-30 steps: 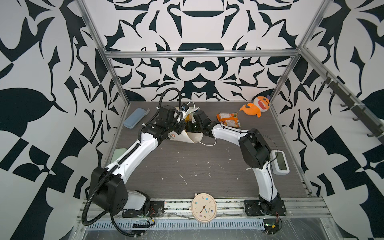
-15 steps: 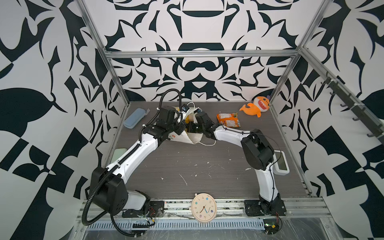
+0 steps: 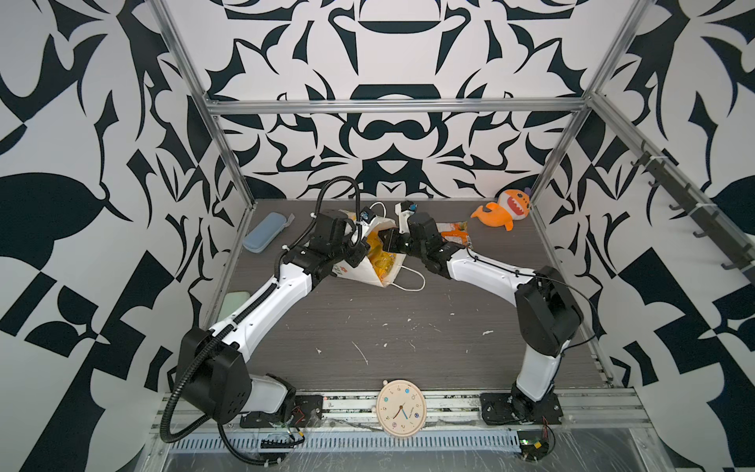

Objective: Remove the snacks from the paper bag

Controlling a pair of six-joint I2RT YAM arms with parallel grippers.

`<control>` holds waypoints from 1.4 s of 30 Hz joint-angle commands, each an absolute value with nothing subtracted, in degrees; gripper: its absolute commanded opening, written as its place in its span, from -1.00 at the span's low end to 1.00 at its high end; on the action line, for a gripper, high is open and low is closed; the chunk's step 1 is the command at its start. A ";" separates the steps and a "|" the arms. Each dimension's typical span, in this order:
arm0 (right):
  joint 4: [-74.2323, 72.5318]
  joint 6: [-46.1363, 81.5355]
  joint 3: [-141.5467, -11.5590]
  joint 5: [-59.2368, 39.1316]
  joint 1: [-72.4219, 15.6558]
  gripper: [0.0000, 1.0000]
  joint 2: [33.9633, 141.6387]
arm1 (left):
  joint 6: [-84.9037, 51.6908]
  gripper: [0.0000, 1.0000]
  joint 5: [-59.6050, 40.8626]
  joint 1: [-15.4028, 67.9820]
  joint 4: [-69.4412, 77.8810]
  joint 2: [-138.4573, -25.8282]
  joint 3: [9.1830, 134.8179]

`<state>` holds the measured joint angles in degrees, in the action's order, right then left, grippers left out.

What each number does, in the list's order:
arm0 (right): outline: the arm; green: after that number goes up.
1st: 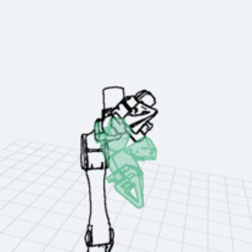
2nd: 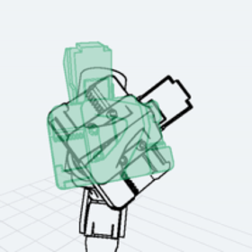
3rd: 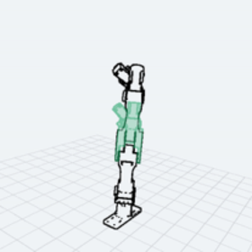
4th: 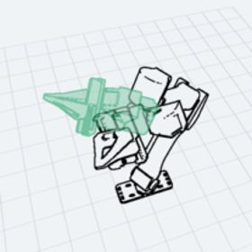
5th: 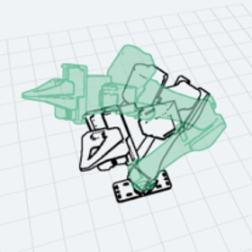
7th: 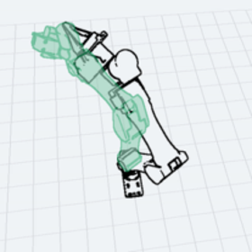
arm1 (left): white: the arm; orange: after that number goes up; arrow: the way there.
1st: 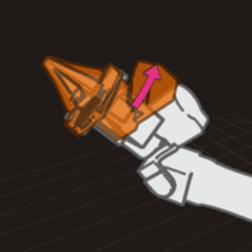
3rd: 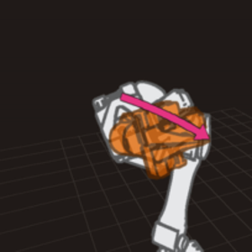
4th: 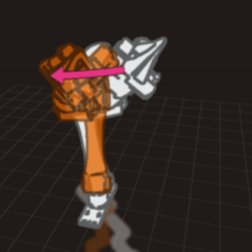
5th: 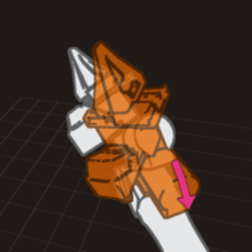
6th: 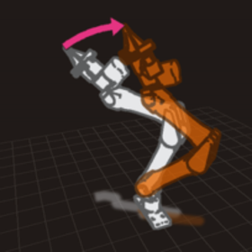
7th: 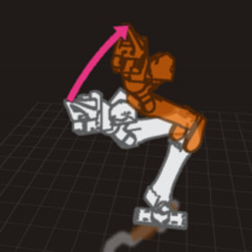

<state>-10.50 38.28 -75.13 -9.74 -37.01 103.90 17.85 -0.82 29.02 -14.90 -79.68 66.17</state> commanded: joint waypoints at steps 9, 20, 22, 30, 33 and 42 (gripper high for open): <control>1.20 37.06 -75.12 -6.09 -37.08 -0.32 98.00 | 17.89 -1.00 -1.78 28.83 -11.87 -78.66 66.58; 2.10 43.16 -71.45 -11.80 -36.44 0.05 99.80 | 17.76 -1.00 -2.29 28.87 -11.69 -79.38 67.15; 3.31 43.85 -71.87 -11.18 -36.31 0.09 100.70 | 17.67 -1.00 -2.42 28.83 -11.67 -79.37 67.15; 0.89 44.92 -74.27 -14.19 -35.85 0.10 105.67 | 17.49 -1.00 -2.54 28.83 -11.65 -79.30 66.82; 0.37 45.85 -76.10 -15.15 -35.81 0.10 107.91 | 17.49 -1.00 -2.63 28.85 -11.69 -79.36 67.10; -3.95 49.40 -78.93 -14.56 -35.78 -0.53 113.35 | 17.58 -1.00 -2.79 28.83 -11.78 -79.37 67.32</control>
